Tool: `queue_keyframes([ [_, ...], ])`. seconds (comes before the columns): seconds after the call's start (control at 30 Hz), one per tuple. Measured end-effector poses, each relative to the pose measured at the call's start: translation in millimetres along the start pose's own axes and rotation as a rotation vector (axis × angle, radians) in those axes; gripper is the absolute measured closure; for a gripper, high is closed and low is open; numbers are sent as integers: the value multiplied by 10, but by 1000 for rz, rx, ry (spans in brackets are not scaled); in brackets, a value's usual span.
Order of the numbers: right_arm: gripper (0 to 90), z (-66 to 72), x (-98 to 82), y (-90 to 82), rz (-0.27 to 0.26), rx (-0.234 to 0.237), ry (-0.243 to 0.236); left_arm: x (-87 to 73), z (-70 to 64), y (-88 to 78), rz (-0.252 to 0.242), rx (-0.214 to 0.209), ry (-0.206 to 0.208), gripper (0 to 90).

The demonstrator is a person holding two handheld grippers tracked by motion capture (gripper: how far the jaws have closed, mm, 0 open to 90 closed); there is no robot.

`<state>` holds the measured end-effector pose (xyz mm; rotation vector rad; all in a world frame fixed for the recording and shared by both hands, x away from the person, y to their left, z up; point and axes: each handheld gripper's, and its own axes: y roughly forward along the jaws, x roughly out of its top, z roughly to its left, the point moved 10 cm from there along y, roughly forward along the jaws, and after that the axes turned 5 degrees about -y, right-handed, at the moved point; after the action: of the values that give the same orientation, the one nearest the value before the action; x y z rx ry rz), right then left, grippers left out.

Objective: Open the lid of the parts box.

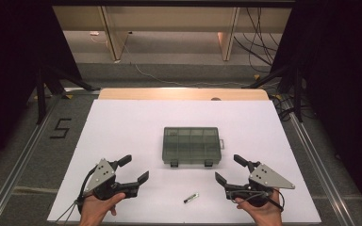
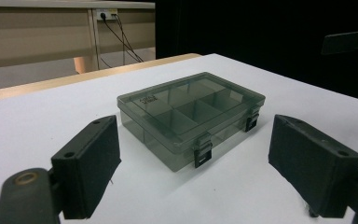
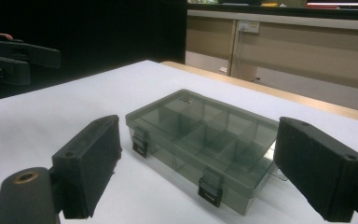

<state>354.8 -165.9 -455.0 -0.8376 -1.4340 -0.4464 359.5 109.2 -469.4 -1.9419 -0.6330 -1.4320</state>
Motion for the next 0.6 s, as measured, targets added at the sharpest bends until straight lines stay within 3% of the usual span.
queue_keyframes([
  [0.1,157,-11,-8,-9,11,-1,0,-12,4,0,13,7,8,159],
  [0.17,158,-13,9,8,-14,5,10,-14,-5,4,17,3,11,158],
  [0.27,158,-54,7,3,-10,-7,-14,-22,-10,10,24,1,15,159],
  [0.6,157,-72,50,-15,-8,5,-13,14,1,10,17,6,7,161],
])
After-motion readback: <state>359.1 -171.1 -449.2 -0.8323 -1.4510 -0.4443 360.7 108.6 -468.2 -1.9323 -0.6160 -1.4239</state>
